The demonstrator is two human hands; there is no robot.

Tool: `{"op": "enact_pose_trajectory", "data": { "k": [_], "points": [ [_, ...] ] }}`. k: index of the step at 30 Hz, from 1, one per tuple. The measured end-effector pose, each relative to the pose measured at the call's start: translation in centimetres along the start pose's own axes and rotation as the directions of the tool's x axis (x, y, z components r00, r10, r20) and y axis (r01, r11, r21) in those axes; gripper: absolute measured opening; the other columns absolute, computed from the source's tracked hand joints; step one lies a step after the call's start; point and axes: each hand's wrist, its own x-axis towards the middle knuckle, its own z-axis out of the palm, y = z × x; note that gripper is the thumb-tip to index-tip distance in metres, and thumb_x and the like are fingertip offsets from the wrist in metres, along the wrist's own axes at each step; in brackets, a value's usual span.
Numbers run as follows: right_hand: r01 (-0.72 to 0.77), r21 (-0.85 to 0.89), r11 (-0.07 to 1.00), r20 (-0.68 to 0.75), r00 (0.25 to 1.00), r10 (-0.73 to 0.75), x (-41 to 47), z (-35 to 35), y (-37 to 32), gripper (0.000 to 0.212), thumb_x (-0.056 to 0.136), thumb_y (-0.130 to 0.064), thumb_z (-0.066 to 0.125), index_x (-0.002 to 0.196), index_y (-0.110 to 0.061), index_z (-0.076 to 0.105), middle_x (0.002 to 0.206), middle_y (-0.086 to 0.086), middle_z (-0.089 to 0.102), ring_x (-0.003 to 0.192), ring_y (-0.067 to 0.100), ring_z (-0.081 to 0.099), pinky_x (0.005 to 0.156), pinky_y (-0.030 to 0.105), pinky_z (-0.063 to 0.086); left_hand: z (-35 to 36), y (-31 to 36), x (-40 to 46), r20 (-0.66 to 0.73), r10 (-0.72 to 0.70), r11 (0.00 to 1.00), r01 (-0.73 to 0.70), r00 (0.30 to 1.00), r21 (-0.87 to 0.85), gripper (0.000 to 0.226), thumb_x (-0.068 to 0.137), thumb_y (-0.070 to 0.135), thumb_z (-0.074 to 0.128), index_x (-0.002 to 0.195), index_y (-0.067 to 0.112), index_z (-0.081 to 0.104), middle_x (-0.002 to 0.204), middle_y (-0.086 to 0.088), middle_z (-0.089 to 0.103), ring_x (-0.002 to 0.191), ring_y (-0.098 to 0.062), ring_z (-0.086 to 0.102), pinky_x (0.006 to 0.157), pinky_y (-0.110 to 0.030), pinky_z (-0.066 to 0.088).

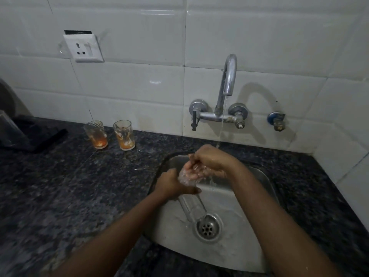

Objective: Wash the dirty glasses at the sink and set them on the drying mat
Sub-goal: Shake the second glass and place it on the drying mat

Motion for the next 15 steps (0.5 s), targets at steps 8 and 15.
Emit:
{"op": "enact_pose_trajectory", "data": {
  "k": [8,15],
  "points": [
    [-0.047,-0.902,0.429,-0.078,0.995,-0.057,-2.1,-2.0,1.7,0.056,0.057,-0.029,0.088,0.101,-0.007,0.060,0.075,-0.003,0.054,0.066,0.013,0.054,0.054,0.026,0.043,-2.1,3.5,-0.7,-0.082,0.128,0.990,-0.123,0.988,0.063,0.080,0.046,0.043,0.089,0.113,0.020,0.053,0.112,-0.001,0.065,0.099,-0.018,0.061,0.083,-0.033,0.052],
    [0.406,-0.370,0.835,0.038,0.905,-0.423,-0.2,-0.3,5.3,0.060,0.051,-0.027,0.091,0.106,-0.021,0.067,0.101,0.000,0.073,0.096,0.016,0.068,0.086,0.045,0.055,-6.4,5.5,-2.3,-0.140,0.242,0.966,-0.252,0.960,-0.058,0.085,0.053,0.046,0.085,0.126,0.028,0.044,0.106,0.003,0.063,0.097,-0.016,0.062,0.086,-0.037,0.054]
  ]
}}
